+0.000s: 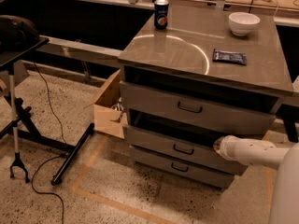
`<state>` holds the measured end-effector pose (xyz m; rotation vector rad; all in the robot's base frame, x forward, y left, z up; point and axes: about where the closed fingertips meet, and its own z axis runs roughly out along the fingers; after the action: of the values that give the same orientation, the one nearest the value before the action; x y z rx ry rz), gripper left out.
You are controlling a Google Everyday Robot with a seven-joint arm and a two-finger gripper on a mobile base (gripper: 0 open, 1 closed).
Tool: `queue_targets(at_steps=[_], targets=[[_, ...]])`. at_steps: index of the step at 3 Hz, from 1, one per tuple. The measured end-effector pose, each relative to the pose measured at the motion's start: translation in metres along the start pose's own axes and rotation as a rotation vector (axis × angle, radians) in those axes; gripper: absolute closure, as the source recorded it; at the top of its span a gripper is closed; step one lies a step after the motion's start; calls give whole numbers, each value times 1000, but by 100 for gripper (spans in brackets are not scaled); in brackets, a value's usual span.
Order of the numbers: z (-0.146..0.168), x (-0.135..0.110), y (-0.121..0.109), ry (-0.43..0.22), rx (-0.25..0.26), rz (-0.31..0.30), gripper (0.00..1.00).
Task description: Open middle drawer
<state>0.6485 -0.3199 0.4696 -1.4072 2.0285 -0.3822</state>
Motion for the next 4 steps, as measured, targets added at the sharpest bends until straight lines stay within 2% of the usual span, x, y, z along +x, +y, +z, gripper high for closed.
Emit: queue_targets(at_steps=[1,2,4], targets=[[8,-1,10,8,-68,-5,100],[8,-1,13,11,-89,-7,100],[-18,15,51,45,-214,-1,100]])
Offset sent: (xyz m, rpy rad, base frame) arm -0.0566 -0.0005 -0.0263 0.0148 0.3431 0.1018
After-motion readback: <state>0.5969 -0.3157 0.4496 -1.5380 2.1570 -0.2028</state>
